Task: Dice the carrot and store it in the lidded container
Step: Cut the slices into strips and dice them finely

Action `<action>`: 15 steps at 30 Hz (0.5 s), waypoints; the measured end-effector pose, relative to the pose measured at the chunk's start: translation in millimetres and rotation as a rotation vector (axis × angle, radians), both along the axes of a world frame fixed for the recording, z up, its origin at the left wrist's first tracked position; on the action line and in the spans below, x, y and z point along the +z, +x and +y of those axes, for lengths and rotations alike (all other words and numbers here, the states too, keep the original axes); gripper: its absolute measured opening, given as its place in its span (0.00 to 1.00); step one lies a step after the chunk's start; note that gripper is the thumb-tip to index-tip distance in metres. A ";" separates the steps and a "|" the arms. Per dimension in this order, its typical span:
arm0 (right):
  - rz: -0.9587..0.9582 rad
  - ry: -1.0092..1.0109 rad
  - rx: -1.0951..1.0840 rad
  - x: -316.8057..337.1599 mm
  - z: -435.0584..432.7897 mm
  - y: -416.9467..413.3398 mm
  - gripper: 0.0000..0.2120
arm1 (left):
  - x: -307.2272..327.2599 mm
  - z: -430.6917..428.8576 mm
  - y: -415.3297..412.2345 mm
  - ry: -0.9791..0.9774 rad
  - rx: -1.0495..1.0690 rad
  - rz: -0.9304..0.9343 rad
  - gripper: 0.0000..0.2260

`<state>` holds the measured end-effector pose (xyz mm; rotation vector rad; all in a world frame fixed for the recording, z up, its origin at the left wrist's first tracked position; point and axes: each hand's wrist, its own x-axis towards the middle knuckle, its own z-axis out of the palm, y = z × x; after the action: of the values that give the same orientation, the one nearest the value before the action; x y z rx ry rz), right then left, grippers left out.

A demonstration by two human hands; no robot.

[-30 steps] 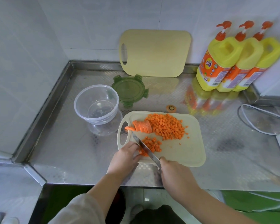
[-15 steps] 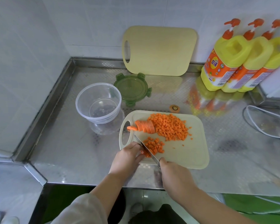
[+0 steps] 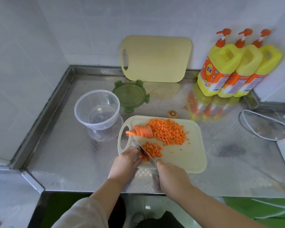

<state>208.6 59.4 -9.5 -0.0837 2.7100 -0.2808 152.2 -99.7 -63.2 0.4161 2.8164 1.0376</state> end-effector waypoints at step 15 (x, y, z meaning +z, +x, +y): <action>0.044 0.044 0.052 -12.6 -0.7 -3.2 0.14 | -5.8 -1.0 -0.2 0.019 0.008 -0.020 0.06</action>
<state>205.4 58.7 -22.0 -0.1496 2.7516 -0.2067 152.0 -100.7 -69.0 0.3949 2.7947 1.0654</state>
